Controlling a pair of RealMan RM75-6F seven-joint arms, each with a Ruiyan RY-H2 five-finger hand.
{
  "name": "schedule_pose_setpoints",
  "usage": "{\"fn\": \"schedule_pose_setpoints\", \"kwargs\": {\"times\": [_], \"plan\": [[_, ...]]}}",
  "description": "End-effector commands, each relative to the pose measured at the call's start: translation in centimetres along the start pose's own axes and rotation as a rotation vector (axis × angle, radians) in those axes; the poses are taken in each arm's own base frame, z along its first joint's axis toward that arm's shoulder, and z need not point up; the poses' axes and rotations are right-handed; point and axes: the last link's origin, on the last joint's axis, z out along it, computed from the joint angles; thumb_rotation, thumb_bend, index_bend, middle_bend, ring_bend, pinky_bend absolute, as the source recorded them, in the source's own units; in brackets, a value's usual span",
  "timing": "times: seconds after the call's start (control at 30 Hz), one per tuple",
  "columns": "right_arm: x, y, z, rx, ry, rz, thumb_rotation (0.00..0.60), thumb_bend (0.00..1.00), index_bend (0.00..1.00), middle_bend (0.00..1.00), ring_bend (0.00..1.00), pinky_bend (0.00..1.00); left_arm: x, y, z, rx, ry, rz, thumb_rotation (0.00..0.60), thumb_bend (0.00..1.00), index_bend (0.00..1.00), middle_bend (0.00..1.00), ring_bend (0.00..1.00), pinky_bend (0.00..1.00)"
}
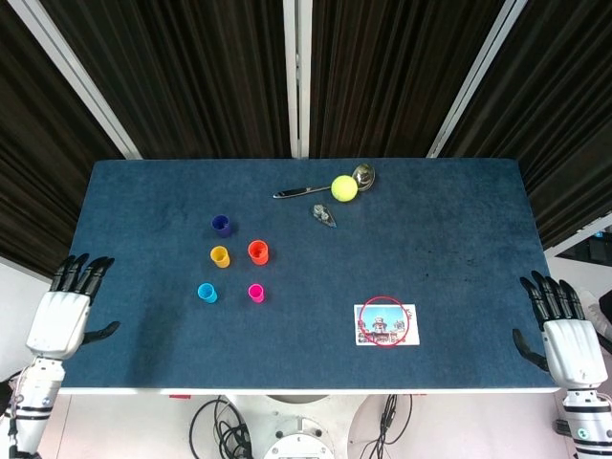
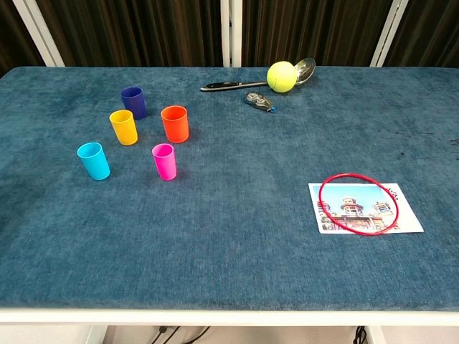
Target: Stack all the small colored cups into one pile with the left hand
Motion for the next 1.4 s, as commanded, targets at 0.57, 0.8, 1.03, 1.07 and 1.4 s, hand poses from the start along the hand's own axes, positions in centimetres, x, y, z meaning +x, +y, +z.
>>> {"fn": "schedule_pose_setpoints", "kwargs": {"times": [0.57,0.8,1.03,1.07,1.4], "plan": [[0.4,0.5,-0.6,-0.012,0.027,0.015,0.600,0.33,0.00,0.00,0.00,0.00,-0.7,7.2,22.8,-0.002,-0.208,-0.021,0.600,0.13,0.10,0.12,0.02,0.01],[0.5,1.6,-1.2,-0.053,0.024,0.023,0.600,0.33,0.00,0.00,0.00,0.00,-4.4,9.3,25.6,0.022,-0.303,0.014,0.600,0.13,0.11,0.14,0.07,0.01],[0.4,2.3,-1.4,-0.069,0.022,0.030,0.600,0.33,0.00,0.00,0.00,0.00,-6.5,9.7,26.4,0.029,-0.339,0.045,0.600,0.13,0.14,0.18,0.14,0.01],[0.4,2.4,-1.4,-0.073,0.020,0.030,0.600,0.33,0.00,0.00,0.00,0.00,-6.7,9.7,26.4,0.030,-0.341,0.042,0.600,0.13,0.15,0.20,0.16,0.01],[0.4,2.8,-1.4,-0.082,0.016,0.033,0.600,0.33,0.00,0.00,0.00,0.00,-8.6,11.8,27.8,-0.020,-0.350,0.096,0.600,0.14,0.25,0.29,0.31,0.02]]}}
